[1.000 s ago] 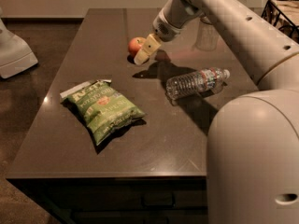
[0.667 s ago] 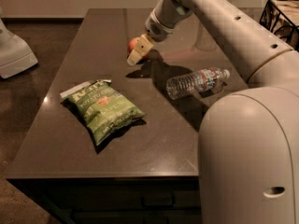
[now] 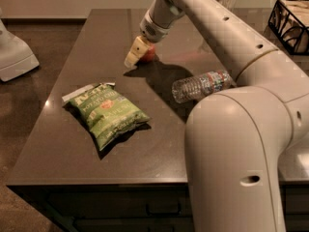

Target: Move apple near water bottle

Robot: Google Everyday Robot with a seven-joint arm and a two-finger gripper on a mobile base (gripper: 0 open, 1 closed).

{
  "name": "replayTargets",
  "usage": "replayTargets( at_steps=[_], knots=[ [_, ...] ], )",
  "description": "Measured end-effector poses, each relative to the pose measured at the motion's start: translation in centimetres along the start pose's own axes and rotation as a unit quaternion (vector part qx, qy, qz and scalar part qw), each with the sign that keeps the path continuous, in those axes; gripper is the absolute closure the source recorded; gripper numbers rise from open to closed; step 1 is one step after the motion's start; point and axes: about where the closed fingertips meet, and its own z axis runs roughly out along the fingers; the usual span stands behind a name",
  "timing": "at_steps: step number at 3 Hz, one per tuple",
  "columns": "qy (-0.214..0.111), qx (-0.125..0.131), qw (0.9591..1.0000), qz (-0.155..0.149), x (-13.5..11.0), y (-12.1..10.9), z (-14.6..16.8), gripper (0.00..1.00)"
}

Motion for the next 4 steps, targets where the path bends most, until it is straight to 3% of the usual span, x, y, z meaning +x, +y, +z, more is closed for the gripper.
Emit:
replayTargets(
  at_steps=[2,3,4],
  knots=[
    [0.001,0.013,0.9998,0.014,-0.2,-1.0,-1.2,0.59],
    [-0.006,0.039,0.9988,0.029,0.9,-1.2,-4.2,0.82],
    [-0.009,0.073,0.9953,0.063,3.3,-0.7,-7.6,1.00]
  ],
)
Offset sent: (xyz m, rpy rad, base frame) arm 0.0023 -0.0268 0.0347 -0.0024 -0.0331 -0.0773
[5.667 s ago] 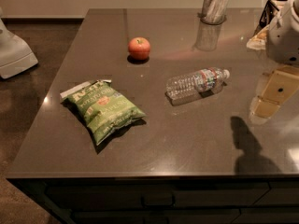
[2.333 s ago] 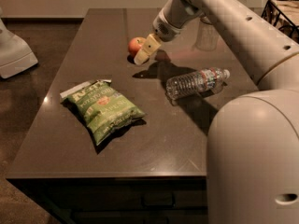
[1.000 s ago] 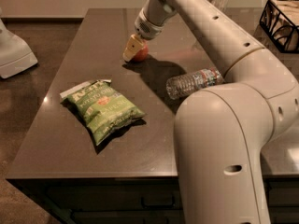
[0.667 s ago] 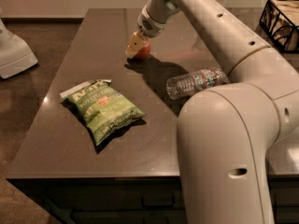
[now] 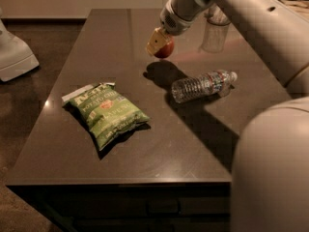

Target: Move apple near water bottle

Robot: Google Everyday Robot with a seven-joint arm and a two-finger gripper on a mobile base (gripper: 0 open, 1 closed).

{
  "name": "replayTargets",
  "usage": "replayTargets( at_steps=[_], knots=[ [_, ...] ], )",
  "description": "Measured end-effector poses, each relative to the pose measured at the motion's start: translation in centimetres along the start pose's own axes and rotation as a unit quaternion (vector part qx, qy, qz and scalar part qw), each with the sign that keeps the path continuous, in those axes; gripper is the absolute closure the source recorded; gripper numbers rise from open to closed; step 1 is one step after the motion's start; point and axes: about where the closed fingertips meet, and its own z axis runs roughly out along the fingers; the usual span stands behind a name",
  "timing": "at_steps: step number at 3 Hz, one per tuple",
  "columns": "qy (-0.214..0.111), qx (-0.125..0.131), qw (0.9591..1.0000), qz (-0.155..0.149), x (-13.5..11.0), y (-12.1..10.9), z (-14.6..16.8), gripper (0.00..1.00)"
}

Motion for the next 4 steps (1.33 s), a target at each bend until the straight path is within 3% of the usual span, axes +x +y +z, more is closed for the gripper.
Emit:
replayTargets(
  at_steps=[2,3,4],
  knots=[
    [0.025,0.042,0.9951,0.086,7.6,1.2,-3.6,1.00],
    [0.039,0.050,0.9912,0.117,10.1,1.2,-3.6,1.00],
    [0.048,0.059,0.9886,0.130,11.0,0.6,-3.5,1.00]
  ],
)
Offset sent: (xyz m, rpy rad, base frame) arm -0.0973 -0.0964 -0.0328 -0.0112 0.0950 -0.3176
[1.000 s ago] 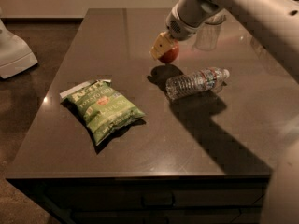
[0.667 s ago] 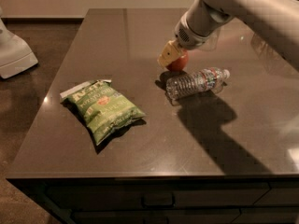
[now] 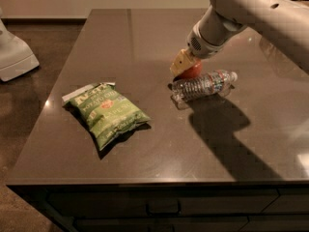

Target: Move apple near water bottle

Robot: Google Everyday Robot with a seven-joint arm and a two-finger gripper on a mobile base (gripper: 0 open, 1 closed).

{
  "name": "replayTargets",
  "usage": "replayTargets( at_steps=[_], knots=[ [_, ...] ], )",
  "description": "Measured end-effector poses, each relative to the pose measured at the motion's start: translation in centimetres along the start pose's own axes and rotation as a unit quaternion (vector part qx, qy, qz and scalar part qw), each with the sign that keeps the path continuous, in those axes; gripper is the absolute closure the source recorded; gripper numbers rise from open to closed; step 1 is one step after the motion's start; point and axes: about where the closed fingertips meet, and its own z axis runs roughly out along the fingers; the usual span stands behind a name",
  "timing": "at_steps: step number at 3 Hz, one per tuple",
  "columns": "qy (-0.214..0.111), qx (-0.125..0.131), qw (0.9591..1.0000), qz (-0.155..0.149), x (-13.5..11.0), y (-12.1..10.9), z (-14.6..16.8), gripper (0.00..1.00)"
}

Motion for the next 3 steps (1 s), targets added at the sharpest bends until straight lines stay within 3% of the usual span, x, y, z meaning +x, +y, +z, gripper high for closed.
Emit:
replayTargets(
  at_steps=[1,3],
  knots=[
    [0.014,0.004,0.9999,0.005,0.4,-0.5,0.8,0.84],
    [0.035,0.005,0.9994,0.008,1.0,-1.0,2.0,0.38]
  ],
)
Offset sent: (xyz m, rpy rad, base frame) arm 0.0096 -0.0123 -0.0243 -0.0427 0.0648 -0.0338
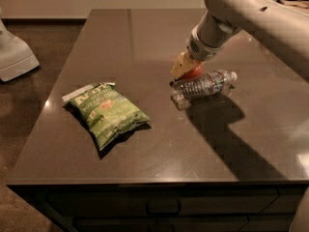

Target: Move apple near water bottle

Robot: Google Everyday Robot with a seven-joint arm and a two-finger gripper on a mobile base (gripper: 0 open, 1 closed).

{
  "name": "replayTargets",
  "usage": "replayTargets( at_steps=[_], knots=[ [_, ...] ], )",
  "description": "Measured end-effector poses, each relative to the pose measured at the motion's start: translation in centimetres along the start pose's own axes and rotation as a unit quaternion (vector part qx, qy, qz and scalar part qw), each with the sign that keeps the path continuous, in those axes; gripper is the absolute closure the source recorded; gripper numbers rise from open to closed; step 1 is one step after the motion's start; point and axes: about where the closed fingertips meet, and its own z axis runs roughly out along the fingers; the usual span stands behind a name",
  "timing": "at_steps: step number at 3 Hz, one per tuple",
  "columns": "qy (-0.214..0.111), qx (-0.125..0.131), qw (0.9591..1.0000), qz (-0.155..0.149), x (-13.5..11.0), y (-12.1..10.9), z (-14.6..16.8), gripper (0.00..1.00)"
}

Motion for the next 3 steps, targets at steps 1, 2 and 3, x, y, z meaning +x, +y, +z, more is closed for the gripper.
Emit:
replayTargets(
  at_steps=[1,2,3],
  knots=[
    [0.000,0.000,1.0000,0.000,-0.07,-0.01,-0.13,0.16],
    [0.001,-0.001,1.0000,-0.001,-0.05,0.10,0.04,0.00],
    [0.001,-0.001,1.0000,-0.001,-0.05,0.10,0.05,0.00]
  ],
)
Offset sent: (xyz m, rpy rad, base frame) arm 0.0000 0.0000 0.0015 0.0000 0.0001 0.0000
